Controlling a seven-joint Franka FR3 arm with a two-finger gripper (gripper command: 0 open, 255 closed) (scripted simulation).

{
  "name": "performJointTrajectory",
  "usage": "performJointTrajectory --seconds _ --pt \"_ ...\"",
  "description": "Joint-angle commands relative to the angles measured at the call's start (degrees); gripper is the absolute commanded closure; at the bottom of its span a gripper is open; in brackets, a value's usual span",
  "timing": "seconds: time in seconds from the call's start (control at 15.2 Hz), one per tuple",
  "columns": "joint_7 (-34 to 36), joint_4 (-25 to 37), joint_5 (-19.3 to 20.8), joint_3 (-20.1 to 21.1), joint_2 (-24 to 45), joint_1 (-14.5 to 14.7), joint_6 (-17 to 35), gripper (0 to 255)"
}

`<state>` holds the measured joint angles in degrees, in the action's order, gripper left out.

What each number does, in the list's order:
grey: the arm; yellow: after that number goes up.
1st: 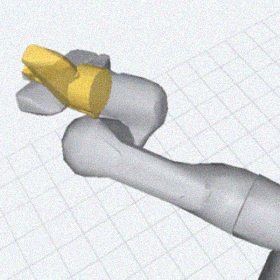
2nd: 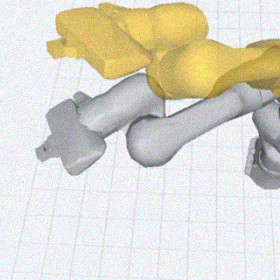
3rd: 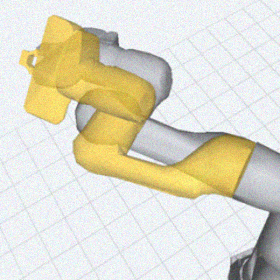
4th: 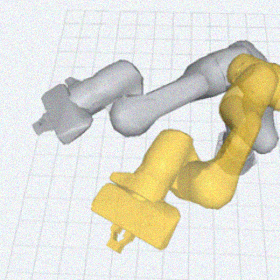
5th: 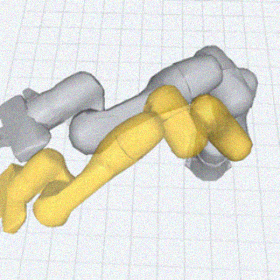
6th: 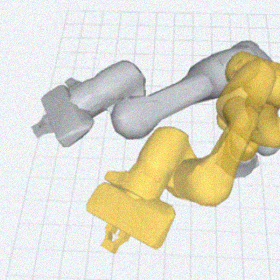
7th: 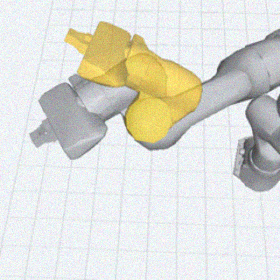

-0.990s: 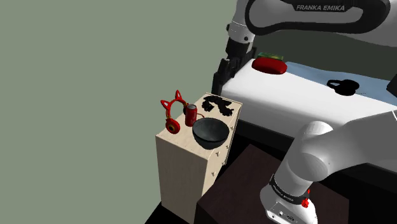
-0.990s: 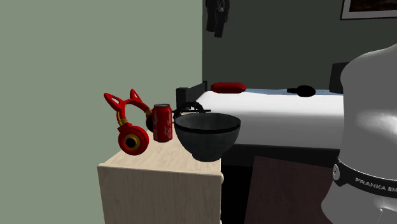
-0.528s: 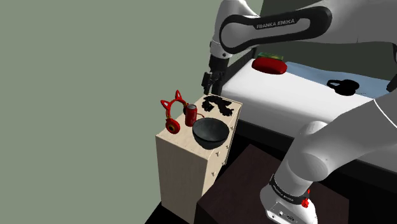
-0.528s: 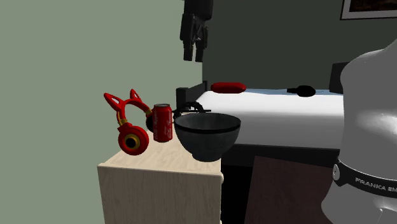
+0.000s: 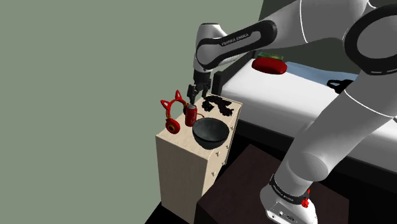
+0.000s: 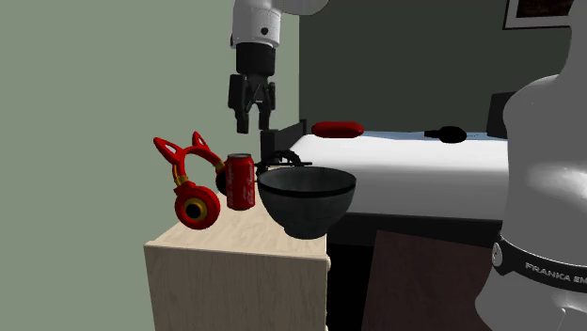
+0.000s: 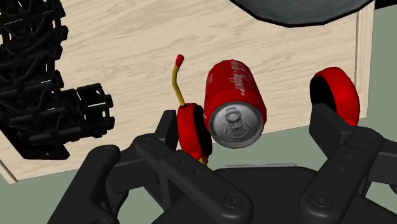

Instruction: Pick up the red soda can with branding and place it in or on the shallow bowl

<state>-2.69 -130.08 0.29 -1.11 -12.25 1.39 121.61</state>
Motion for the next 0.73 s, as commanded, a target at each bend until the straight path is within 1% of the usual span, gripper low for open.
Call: performJointTrajectory --seconds 0.0,0.13,0.66 --pt "0.0 1.8 -0.5 -0.1 4.6 0.1 2.0 0" --pt "-0.1 3.5 -1.0 -0.1 8.4 0.1 3.5 0" --pt "-0.2 0.9 -1.1 -0.1 11.5 0.2 9.3 0"
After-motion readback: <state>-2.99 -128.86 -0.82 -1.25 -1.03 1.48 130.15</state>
